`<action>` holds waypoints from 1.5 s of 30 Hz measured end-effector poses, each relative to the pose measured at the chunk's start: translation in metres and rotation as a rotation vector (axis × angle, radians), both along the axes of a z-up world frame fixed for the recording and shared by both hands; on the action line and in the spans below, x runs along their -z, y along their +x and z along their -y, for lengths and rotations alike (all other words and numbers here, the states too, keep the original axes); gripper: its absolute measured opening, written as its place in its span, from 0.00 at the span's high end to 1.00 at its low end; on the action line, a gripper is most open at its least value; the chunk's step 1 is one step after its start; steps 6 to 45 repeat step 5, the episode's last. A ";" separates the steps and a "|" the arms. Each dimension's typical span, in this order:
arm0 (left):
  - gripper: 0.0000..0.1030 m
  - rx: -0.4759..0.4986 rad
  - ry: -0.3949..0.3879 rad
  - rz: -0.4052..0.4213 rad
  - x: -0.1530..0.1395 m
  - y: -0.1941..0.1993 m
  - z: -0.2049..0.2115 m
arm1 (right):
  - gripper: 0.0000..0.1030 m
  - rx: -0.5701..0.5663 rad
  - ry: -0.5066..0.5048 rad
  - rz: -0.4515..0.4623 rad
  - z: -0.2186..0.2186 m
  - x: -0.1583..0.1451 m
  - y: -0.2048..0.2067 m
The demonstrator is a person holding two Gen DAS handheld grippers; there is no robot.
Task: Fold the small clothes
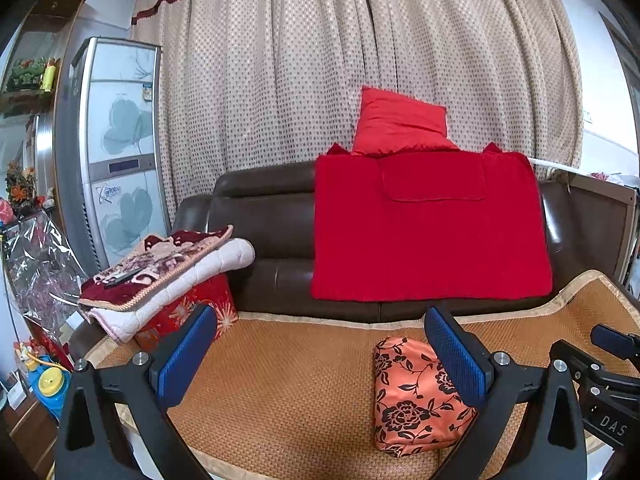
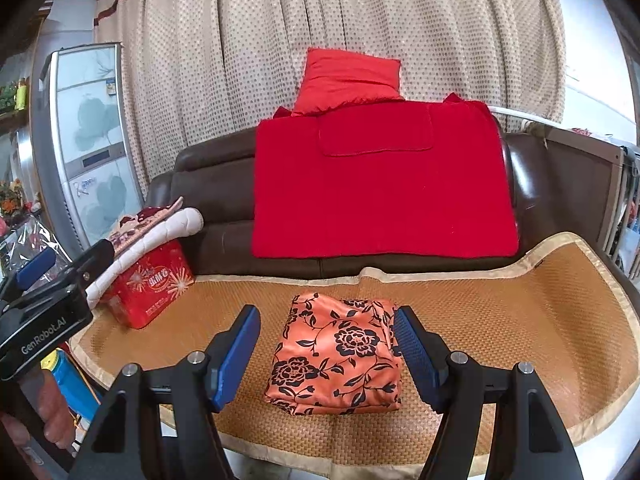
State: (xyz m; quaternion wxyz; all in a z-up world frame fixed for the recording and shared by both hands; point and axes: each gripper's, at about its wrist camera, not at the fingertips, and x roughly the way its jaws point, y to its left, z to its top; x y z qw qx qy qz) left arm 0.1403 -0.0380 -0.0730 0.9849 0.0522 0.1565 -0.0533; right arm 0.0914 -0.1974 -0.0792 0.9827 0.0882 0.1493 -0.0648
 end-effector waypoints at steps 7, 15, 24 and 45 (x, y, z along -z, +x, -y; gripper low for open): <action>0.00 0.046 -0.035 -0.044 0.013 0.031 0.004 | 0.30 -0.019 0.015 -0.020 0.014 0.007 0.030; 0.00 0.046 -0.035 -0.044 0.013 0.031 0.004 | 0.30 -0.019 0.015 -0.020 0.014 0.007 0.030; 0.00 0.046 -0.035 -0.044 0.013 0.031 0.004 | 0.30 -0.019 0.015 -0.020 0.014 0.007 0.030; 0.00 0.046 -0.035 -0.044 0.013 0.031 0.004 | 0.30 -0.019 0.015 -0.020 0.014 0.007 0.030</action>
